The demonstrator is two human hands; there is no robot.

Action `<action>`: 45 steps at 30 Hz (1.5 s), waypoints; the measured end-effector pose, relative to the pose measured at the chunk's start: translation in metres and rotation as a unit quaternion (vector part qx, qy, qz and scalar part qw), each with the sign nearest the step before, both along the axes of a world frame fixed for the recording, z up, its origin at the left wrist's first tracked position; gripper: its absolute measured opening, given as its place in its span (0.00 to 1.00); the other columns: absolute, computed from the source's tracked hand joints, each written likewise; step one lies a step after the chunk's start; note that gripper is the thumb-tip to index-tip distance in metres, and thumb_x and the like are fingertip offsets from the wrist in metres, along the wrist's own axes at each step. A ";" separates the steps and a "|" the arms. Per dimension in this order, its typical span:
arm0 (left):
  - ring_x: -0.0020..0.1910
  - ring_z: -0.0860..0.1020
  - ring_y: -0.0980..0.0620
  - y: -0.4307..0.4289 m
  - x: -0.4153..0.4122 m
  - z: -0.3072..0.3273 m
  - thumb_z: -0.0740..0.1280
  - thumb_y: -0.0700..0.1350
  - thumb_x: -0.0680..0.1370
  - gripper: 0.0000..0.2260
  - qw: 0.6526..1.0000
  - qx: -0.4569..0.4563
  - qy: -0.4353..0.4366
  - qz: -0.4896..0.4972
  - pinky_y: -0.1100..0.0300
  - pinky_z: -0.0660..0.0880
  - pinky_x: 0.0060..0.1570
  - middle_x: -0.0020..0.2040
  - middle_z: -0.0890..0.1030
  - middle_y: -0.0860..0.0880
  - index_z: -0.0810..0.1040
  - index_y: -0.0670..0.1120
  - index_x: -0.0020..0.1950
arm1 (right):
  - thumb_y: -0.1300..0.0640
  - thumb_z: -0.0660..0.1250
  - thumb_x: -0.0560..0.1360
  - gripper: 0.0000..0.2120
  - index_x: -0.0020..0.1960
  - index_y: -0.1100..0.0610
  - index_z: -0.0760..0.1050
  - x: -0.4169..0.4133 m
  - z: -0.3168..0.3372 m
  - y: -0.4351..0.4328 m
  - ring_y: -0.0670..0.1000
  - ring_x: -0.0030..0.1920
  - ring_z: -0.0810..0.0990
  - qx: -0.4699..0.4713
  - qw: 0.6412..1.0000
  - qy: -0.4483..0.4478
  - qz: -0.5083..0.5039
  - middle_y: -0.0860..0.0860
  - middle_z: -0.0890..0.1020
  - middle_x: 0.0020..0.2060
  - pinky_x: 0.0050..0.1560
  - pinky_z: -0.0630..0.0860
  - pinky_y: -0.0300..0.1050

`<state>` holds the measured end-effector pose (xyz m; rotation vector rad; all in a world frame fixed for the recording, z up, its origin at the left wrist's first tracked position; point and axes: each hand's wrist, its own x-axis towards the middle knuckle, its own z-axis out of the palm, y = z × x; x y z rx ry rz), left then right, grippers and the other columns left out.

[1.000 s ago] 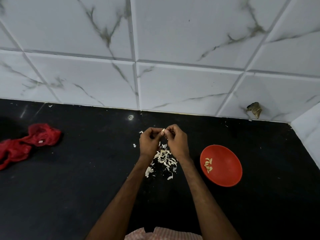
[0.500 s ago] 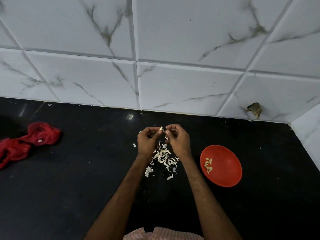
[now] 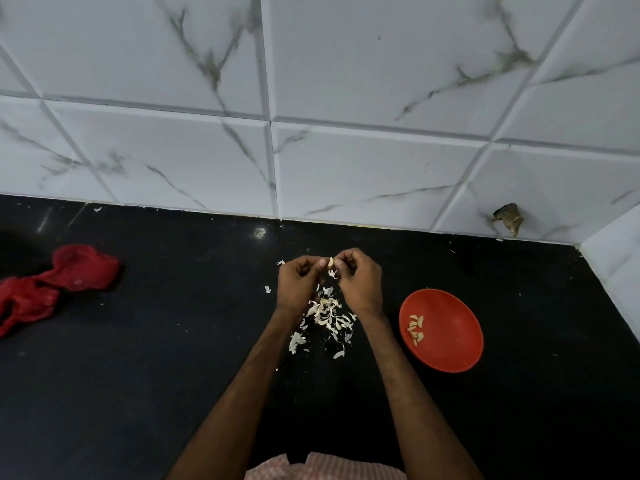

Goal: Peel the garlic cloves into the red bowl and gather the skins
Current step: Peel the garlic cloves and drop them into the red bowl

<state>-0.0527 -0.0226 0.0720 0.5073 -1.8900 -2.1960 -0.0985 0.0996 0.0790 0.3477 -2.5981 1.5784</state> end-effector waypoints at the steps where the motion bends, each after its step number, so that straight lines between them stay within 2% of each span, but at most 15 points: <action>1: 0.27 0.74 0.54 0.000 0.000 0.000 0.69 0.40 0.80 0.05 1.000 0.012 0.003 0.001 0.61 0.71 0.22 0.34 0.79 0.45 0.82 0.39 0.53 | 0.64 0.69 0.77 0.05 0.47 0.55 0.79 0.000 0.000 0.000 0.42 0.43 0.80 0.011 1.000 0.008 0.005 0.45 0.81 0.41 0.45 0.80 0.42; 5: 0.31 0.77 0.56 0.002 0.002 0.003 0.69 0.37 0.79 0.10 0.999 0.037 0.015 -0.025 0.62 0.72 0.23 0.40 0.83 0.48 0.80 0.40 0.59 | 0.63 0.68 0.78 0.04 0.47 0.55 0.76 0.002 0.001 -0.001 0.43 0.43 0.79 0.046 0.998 0.035 0.024 0.46 0.79 0.42 0.44 0.79 0.44; 9: 0.29 0.75 0.55 -0.001 0.002 0.001 0.68 0.36 0.80 0.07 0.999 0.013 0.015 -0.044 0.61 0.71 0.24 0.37 0.81 0.48 0.82 0.39 0.56 | 0.65 0.66 0.78 0.05 0.47 0.57 0.76 0.002 0.001 -0.001 0.44 0.44 0.79 0.045 0.997 0.049 0.041 0.47 0.79 0.42 0.43 0.79 0.44; 12: 0.32 0.76 0.54 -0.003 0.003 0.000 0.68 0.37 0.79 0.06 0.999 0.038 0.004 -0.022 0.62 0.72 0.25 0.41 0.82 0.43 0.82 0.40 0.55 | 0.67 0.66 0.78 0.05 0.47 0.57 0.75 0.002 0.000 0.000 0.44 0.43 0.78 0.036 0.996 0.054 0.054 0.47 0.78 0.42 0.43 0.78 0.44; 15: 0.33 0.75 0.53 -0.006 0.005 -0.004 0.69 0.37 0.79 0.06 0.998 0.055 -0.002 -0.008 0.62 0.71 0.25 0.41 0.80 0.43 0.82 0.42 0.54 | 0.67 0.66 0.78 0.06 0.47 0.57 0.76 0.002 0.000 0.001 0.44 0.42 0.78 0.031 0.996 0.055 0.060 0.47 0.79 0.41 0.42 0.78 0.42; 18: 0.32 0.74 0.53 -0.008 0.005 -0.006 0.69 0.37 0.79 0.06 0.998 0.066 -0.006 0.000 0.61 0.71 0.27 0.40 0.79 0.45 0.82 0.43 0.54 | 0.67 0.68 0.77 0.07 0.48 0.56 0.78 0.001 -0.002 0.001 0.44 0.44 0.80 0.014 0.998 0.033 0.058 0.47 0.80 0.43 0.43 0.80 0.42; 21: 0.33 0.74 0.56 -0.010 0.006 -0.008 0.68 0.36 0.79 0.07 0.998 0.062 -0.010 0.005 0.60 0.71 0.29 0.39 0.80 0.48 0.83 0.44 0.54 | 0.71 0.68 0.76 0.12 0.52 0.56 0.80 0.001 -0.008 0.003 0.45 0.46 0.82 0.005 0.999 -0.013 0.047 0.48 0.82 0.45 0.44 0.83 0.42; 25: 0.33 0.74 0.57 -0.010 0.007 -0.009 0.68 0.36 0.79 0.07 0.998 0.061 -0.018 0.007 0.62 0.71 0.28 0.37 0.80 0.49 0.83 0.45 0.54 | 0.70 0.65 0.78 0.13 0.57 0.60 0.81 0.005 -0.015 0.003 0.45 0.44 0.84 0.050 0.998 -0.027 0.038 0.51 0.85 0.44 0.48 0.83 0.46; 29: 0.33 0.74 0.58 -0.010 0.008 -0.008 0.68 0.36 0.79 0.08 0.998 0.063 -0.018 -0.001 0.62 0.71 0.29 0.38 0.80 0.50 0.83 0.46 0.53 | 0.63 0.68 0.79 0.05 0.50 0.58 0.83 0.006 -0.013 -0.001 0.43 0.39 0.83 0.048 0.999 -0.012 0.015 0.48 0.84 0.38 0.45 0.82 0.47; 33: 0.33 0.74 0.58 -0.009 0.008 -0.007 0.67 0.36 0.80 0.08 0.998 0.061 -0.023 -0.004 0.63 0.71 0.29 0.38 0.81 0.50 0.83 0.47 0.52 | 0.65 0.69 0.77 0.06 0.51 0.57 0.82 0.006 -0.008 -0.007 0.45 0.44 0.84 -0.033 0.998 -0.059 0.008 0.47 0.84 0.43 0.46 0.84 0.49; 36: 0.33 0.74 0.58 -0.007 0.008 -0.005 0.67 0.36 0.80 0.08 0.997 0.069 -0.022 -0.011 0.65 0.70 0.28 0.38 0.82 0.50 0.83 0.46 0.53 | 0.64 0.70 0.77 0.05 0.48 0.55 0.82 0.005 -0.006 -0.010 0.46 0.43 0.84 -0.040 0.996 -0.075 0.007 0.47 0.84 0.41 0.46 0.84 0.51; 40: 0.30 0.71 0.54 -0.005 0.008 -0.008 0.67 0.37 0.80 0.07 0.997 0.069 -0.022 -0.023 0.63 0.69 0.26 0.36 0.80 0.48 0.83 0.45 0.54 | 0.64 0.70 0.77 0.06 0.45 0.53 0.80 0.006 -0.008 -0.010 0.44 0.42 0.82 -0.020 0.997 -0.074 -0.014 0.46 0.83 0.39 0.46 0.83 0.51; 45: 0.28 0.69 0.51 0.001 0.007 -0.008 0.69 0.37 0.79 0.05 0.999 0.036 0.000 -0.008 0.62 0.68 0.25 0.34 0.82 0.48 0.83 0.45 0.51 | 0.60 0.68 0.78 0.05 0.45 0.52 0.75 0.010 -0.008 -0.011 0.46 0.42 0.79 0.084 0.995 -0.040 -0.030 0.45 0.80 0.42 0.43 0.78 0.49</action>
